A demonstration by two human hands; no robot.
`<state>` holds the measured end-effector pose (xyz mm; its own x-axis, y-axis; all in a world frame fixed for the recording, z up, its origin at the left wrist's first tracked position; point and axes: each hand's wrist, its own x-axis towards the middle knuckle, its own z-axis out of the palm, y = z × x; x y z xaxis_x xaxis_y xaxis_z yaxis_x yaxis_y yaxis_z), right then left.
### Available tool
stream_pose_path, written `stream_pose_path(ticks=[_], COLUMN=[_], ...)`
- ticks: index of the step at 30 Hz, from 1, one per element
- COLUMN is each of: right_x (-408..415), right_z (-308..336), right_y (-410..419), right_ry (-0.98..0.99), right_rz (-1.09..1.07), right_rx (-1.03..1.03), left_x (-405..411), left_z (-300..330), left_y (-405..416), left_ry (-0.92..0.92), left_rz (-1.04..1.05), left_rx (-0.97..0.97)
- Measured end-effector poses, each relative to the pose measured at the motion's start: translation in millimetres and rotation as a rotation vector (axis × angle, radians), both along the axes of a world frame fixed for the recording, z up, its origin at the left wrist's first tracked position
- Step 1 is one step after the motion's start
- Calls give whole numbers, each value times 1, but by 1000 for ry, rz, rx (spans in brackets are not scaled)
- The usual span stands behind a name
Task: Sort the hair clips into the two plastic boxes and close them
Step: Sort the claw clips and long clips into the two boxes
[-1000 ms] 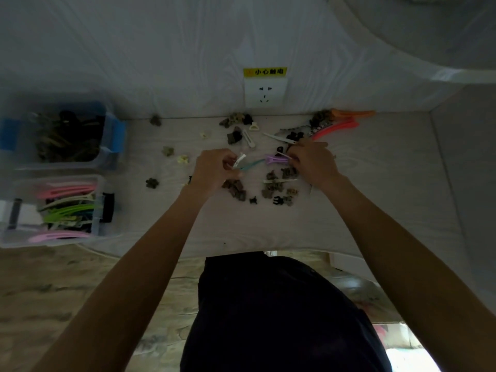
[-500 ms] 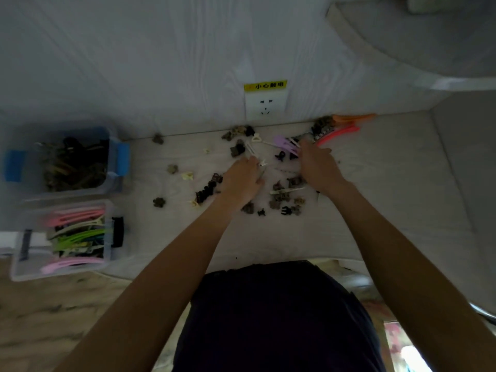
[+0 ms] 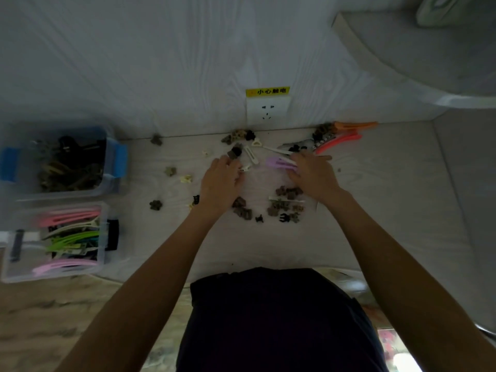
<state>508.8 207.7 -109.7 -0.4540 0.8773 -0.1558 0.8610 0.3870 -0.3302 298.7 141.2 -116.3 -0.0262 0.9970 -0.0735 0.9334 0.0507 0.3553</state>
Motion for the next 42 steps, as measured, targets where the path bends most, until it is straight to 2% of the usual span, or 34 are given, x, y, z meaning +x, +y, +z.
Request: stream_pose_path(ticks=[5,10,16,19,23,26,28,35,38,42], right_x=[-9,-34,-32,-22,14,47,62,59,47,36], right_z=[13,0,-8,-4,8,7,1,-2,0,7], right_y=[26,43,42,38,25,21,22,22,24,27], right_ry=[19,-85,-159,-82,31,41,16,16,-31,-59], right_rz=[-35,37,70,70,-63,-212,-232,-246,-245,-221], right_rx=[75,40,12,18,110,83,37,-73,-79,-124], left_x=[5,8,1,-2,-1,8,11,12,10,17], left_z=[0,-8,-9,-7,-3,9,8,6,5,6], left_y=[15,19,13,12,21,35,43,55,55,47], left_ry=[89,25,79,96,139,64,60,282,239,37], left_rz=[147,195,63,-7,-149,-225,-235,-262,-300,-403], left_rx=[-63,-171,-174,-11,147,61,-18,-135,-96,20])
